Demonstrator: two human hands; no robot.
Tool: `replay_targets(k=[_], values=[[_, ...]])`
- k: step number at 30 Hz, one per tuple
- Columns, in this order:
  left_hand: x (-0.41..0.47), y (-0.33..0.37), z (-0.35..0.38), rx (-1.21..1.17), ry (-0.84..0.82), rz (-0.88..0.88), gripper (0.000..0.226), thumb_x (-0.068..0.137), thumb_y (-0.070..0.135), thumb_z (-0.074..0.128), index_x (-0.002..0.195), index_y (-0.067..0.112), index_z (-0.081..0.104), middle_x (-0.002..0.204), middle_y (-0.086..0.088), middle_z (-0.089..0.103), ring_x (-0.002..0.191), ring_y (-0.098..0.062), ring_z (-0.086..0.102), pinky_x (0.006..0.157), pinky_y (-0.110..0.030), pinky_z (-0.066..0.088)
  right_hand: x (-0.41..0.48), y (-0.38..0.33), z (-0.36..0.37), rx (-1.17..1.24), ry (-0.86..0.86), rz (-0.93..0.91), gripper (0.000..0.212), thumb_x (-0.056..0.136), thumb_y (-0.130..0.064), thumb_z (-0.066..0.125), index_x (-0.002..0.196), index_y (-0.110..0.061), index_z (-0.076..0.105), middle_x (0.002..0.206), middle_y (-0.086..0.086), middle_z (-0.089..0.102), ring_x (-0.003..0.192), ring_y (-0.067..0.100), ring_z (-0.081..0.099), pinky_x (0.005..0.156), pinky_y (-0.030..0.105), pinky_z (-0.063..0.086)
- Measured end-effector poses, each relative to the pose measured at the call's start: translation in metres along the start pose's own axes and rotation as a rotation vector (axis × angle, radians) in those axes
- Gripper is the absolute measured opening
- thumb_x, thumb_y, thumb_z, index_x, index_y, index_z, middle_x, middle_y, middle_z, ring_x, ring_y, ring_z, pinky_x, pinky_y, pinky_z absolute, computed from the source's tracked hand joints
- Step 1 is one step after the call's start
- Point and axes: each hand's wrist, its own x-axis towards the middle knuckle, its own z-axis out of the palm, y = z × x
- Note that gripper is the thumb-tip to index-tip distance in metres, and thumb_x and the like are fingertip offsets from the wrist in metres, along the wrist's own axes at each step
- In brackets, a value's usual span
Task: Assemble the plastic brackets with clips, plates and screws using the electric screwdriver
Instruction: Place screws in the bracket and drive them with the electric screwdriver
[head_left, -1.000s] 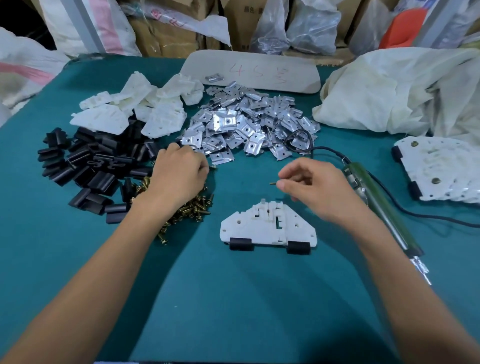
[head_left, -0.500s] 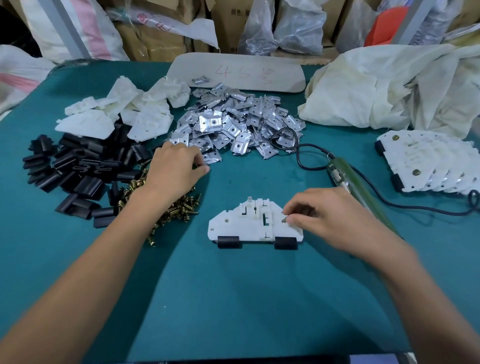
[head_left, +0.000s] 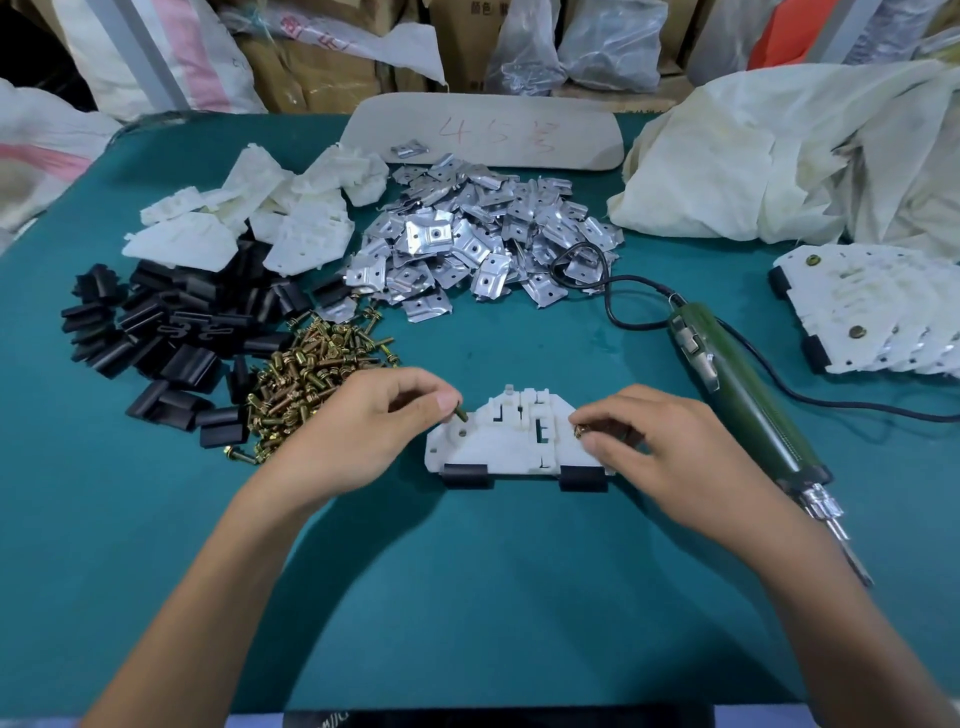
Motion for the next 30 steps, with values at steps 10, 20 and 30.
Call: replay_targets(k=[10, 20, 30], values=[[0.002, -0.002, -0.002, 0.203, 0.004, -0.015, 0.017, 0.096, 0.04, 0.064, 0.085, 0.033, 0.074, 0.076, -0.004, 0.07, 0.055, -0.011, 0.046, 0.059, -0.032, 0.04, -0.007, 0.002, 0.008, 0.064, 0.08, 0.032, 0.017, 0.095, -0.021, 0.071, 0.109, -0.025, 0.078, 0.095, -0.019, 0.065, 0.088, 0.004, 0.064, 0.087, 0.03, 0.052], [-0.003, 0.006, 0.007, 0.344, 0.011, 0.015, 0.016, 0.097, 0.037, 0.063, 0.086, 0.029, 0.072, 0.054, 0.032, 0.056, 0.048, 0.01, 0.049, 0.045, -0.01, 0.033, -0.008, 0.001, 0.009, 0.072, 0.091, 0.049, 0.017, 0.096, -0.023, 0.07, 0.11, -0.026, 0.077, 0.095, -0.018, 0.065, 0.09, 0.002, 0.062, 0.088, 0.03, 0.051], [-0.01, 0.006, 0.019, 0.557, 0.071, 0.186, 0.027, 0.094, 0.042, 0.066, 0.12, 0.035, 0.069, 0.095, 0.018, 0.056, 0.094, -0.008, 0.05, 0.083, -0.03, 0.041, -0.008, -0.004, 0.01, -0.002, 0.092, 0.064, 0.014, 0.093, -0.032, 0.071, 0.106, -0.029, 0.072, 0.093, -0.019, 0.059, 0.088, 0.0, 0.058, 0.086, 0.032, 0.048]])
